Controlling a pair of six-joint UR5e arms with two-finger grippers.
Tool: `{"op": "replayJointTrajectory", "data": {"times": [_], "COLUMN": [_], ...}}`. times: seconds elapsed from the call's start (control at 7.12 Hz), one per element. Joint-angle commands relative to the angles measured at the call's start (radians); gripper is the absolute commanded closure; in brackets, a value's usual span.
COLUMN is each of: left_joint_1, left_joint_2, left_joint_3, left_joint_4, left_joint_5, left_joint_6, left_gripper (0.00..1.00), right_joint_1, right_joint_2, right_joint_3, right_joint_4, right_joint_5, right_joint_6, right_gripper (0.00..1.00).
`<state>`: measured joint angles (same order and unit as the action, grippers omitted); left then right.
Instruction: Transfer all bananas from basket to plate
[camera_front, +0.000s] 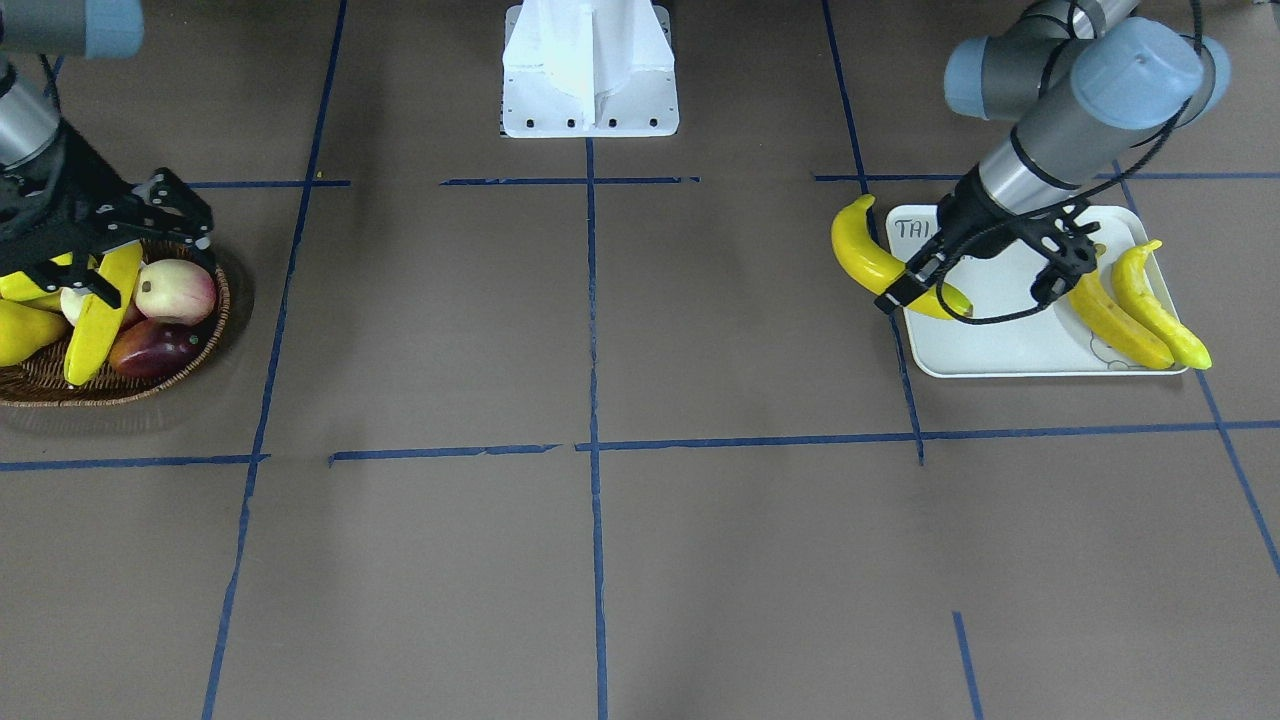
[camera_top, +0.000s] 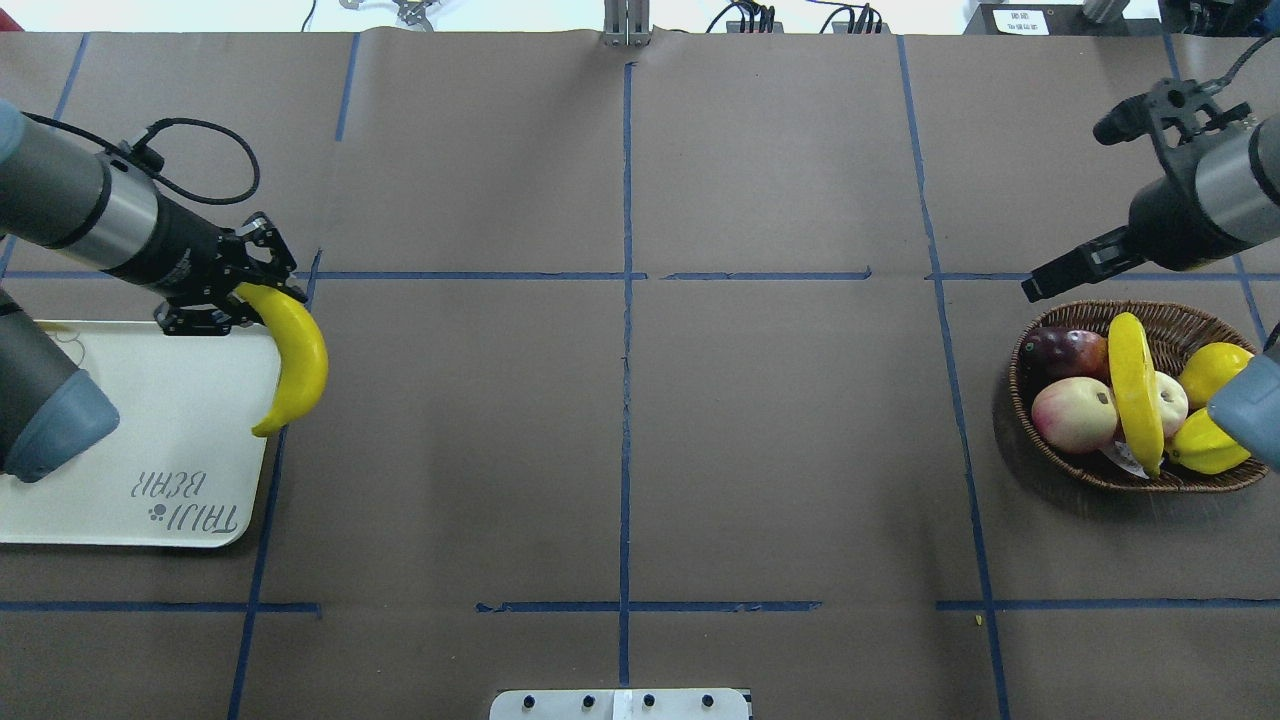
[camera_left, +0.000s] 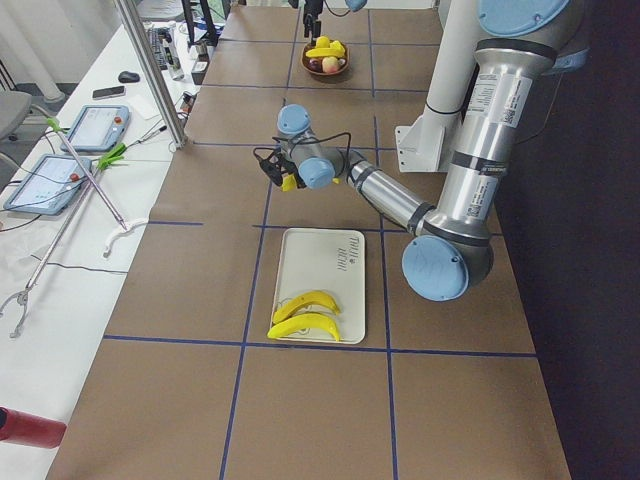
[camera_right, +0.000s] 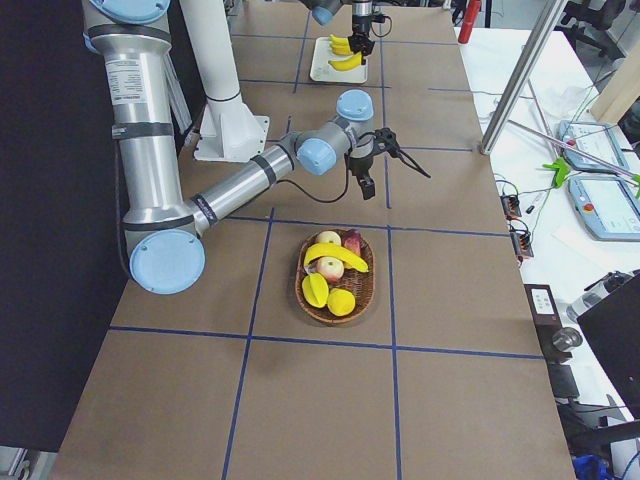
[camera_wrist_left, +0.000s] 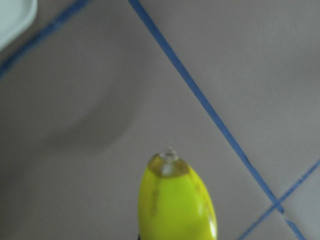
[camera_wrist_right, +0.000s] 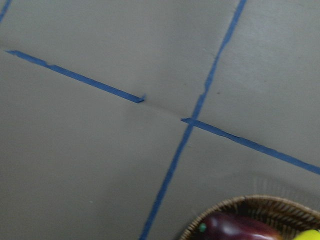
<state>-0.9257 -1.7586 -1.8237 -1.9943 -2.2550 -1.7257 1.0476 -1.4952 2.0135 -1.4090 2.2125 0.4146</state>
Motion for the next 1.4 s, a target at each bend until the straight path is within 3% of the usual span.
{"op": "replayJointTrajectory", "data": {"times": [0.0,0.14,0.42,0.7,0.98,1.12,1.26], "left_joint_1": [-0.086,-0.091,-0.093,-0.094,-0.116,-0.134,-0.145], "left_joint_2": [0.133,0.155,0.205,0.208,0.208,0.208,0.206], "left_joint_3": [0.029,0.062,0.214,0.331,0.378,0.395,0.405], "left_joint_4": [-0.059,-0.116,-0.344,-0.475,-0.479,-0.479,-0.477], "left_joint_5": [-0.014,-0.056,-0.061,-0.063,-0.063,-0.063,-0.063], "left_joint_6": [0.225,0.242,0.297,0.299,0.314,0.331,0.333], "left_gripper": [1.0,1.0,1.0,1.0,1.0,0.97,0.81], "right_joint_1": [0.063,0.063,0.06,0.06,0.057,0.055,0.055], "right_joint_2": [-0.046,-0.043,-0.036,-0.036,-0.034,-0.027,-0.026], "right_joint_3": [-0.039,-0.047,-0.065,-0.067,-0.067,-0.071,-0.072], "right_joint_4": [0.001,0.001,0.004,0.005,0.004,0.004,0.004], "right_joint_5": [0.028,0.029,0.026,0.027,0.026,0.024,0.024], "right_joint_6": [-0.14,-0.14,-0.139,-0.139,-0.139,-0.134,-0.132], "right_gripper": [0.0,0.0,0.0,0.0,0.0,0.0,0.0]}}
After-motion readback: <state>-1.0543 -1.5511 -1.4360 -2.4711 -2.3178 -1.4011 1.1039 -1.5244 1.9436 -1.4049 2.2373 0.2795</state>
